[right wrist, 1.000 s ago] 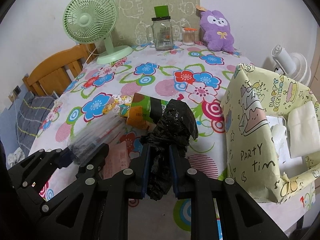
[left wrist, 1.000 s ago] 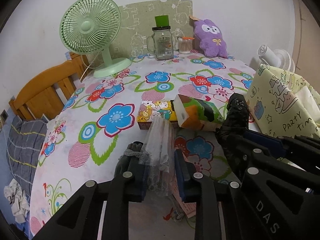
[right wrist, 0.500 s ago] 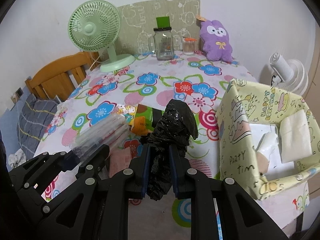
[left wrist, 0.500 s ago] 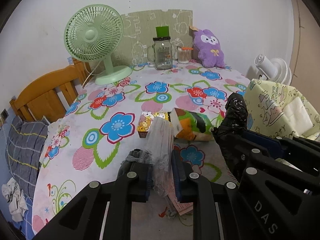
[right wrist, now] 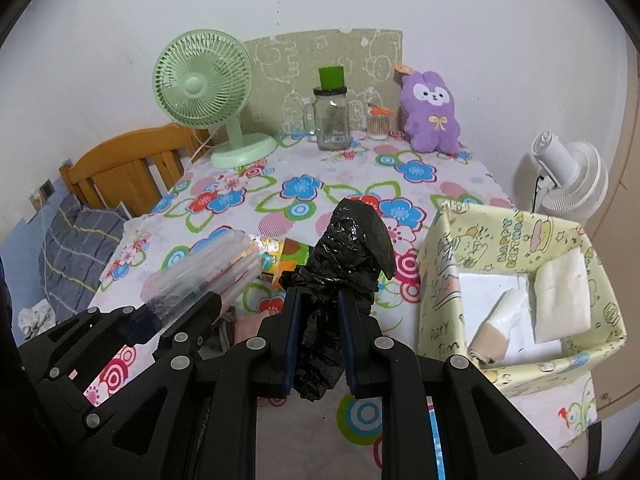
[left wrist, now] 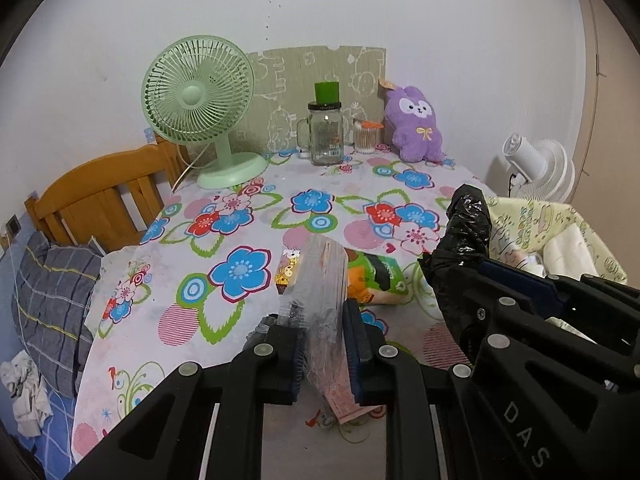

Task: Organize soft objects
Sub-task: 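Carry the black bag and clear bag toward the gift box, then lower the black bag and clear bag into the gift box and open both grippers, then withdraw both grippers from the box toward the grey pouch and pink packet, then grasp the grey drawstring pouch with the left gripper while the right gripper grasps the pink packet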

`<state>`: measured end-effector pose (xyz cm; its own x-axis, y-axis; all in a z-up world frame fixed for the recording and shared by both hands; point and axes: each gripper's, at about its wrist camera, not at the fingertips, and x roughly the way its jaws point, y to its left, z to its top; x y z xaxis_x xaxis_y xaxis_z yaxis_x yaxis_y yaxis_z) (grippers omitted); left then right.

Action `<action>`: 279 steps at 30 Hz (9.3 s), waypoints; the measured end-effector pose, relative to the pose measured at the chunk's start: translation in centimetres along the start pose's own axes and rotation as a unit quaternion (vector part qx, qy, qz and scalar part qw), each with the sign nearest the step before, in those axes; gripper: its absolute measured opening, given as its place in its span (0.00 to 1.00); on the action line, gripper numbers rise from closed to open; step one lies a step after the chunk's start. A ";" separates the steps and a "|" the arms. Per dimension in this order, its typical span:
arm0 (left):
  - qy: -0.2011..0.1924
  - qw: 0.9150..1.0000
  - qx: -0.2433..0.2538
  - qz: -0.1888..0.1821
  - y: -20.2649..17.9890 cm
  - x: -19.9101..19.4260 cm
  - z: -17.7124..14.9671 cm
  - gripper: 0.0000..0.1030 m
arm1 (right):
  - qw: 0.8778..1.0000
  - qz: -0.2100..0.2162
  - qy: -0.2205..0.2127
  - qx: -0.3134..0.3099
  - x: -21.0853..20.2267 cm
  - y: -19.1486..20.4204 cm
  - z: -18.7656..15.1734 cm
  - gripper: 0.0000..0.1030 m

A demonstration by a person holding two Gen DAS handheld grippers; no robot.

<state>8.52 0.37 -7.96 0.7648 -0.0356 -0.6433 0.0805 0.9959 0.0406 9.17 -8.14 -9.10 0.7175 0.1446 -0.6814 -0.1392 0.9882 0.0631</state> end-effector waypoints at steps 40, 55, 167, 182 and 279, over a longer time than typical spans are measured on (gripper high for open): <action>-0.050 0.999 0.012 -0.016 -7.3 -3.0 3.9 0.15 | 0.998 -0.015 -0.054 0.007 -5.3 -7.2 2.6 0.21; -0.050 0.997 0.030 -0.050 -10.7 -2.1 4.9 0.16 | 0.997 -0.043 -0.056 0.028 -5.6 -11.0 2.8 0.21; -0.007 0.997 0.039 -0.073 -8.4 -2.7 2.2 1.00 | 0.994 -0.081 -0.048 0.059 -6.8 -11.0 -0.5 0.89; -0.001 0.998 0.022 -0.056 -5.7 -3.1 0.5 1.00 | 0.996 -0.056 -0.066 0.022 -6.8 -6.8 -1.2 0.89; 0.107 0.994 0.019 0.019 4.4 8.5 -5.0 0.90 | 0.994 0.020 0.105 -0.009 11.0 2.0 -3.7 0.42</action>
<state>12.21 4.83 -17.08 0.6149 0.0249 -0.7882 0.0814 0.9922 0.0949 14.28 -4.76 -19.16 0.5524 0.1681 -0.8165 -0.1789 0.9805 0.0808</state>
